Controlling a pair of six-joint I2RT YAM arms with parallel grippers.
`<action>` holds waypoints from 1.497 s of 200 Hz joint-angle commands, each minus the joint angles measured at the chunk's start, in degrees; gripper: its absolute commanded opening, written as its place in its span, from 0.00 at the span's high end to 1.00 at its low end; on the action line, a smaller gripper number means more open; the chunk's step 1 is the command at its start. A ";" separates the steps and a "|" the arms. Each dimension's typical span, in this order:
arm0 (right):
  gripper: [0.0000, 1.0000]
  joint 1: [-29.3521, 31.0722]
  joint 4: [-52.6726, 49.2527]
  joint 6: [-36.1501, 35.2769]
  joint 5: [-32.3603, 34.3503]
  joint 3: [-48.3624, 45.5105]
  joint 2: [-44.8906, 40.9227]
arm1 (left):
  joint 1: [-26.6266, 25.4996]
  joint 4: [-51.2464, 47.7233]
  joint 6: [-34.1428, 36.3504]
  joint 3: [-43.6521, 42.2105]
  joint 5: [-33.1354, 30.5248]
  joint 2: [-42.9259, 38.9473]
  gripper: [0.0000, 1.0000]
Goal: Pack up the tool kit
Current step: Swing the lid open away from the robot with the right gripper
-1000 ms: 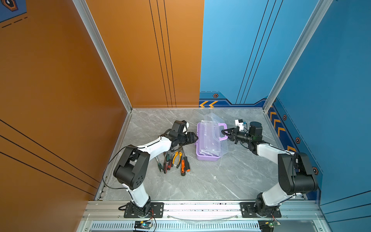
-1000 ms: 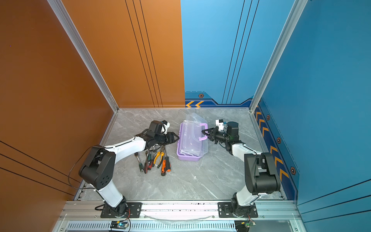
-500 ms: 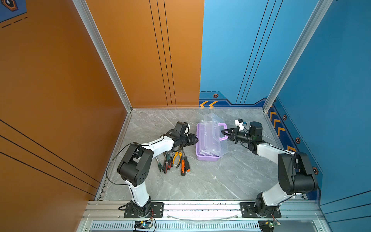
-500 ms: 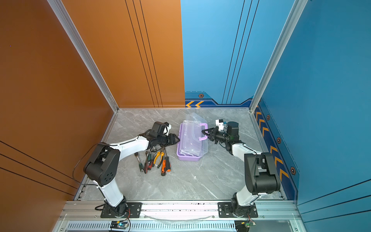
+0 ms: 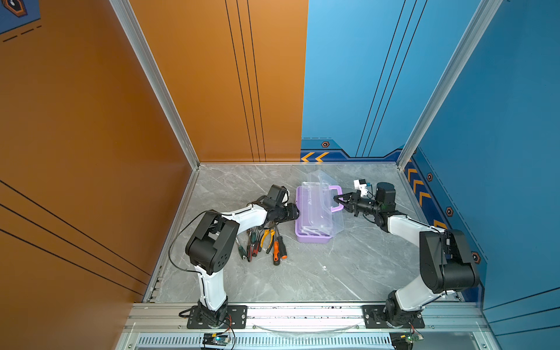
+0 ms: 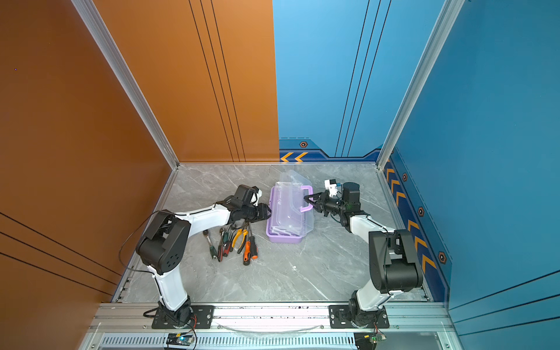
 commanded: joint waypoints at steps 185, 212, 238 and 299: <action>0.71 -3.18 -57.12 -32.37 35.23 14.91 -15.29 | -1.43 -1.68 -0.88 0.54 -5.70 2.54 0.68; 0.62 -3.42 -57.03 -32.71 36.45 16.38 -12.90 | -2.04 -1.16 -1.51 0.51 -5.50 2.61 0.67; 0.60 -5.29 -57.21 -33.03 37.35 17.84 -9.96 | -2.62 -0.49 -2.58 0.43 -5.67 2.45 0.67; 0.56 -8.90 -57.25 -31.31 36.43 26.11 -0.75 | -4.14 1.56 -5.68 0.36 -5.91 2.74 0.66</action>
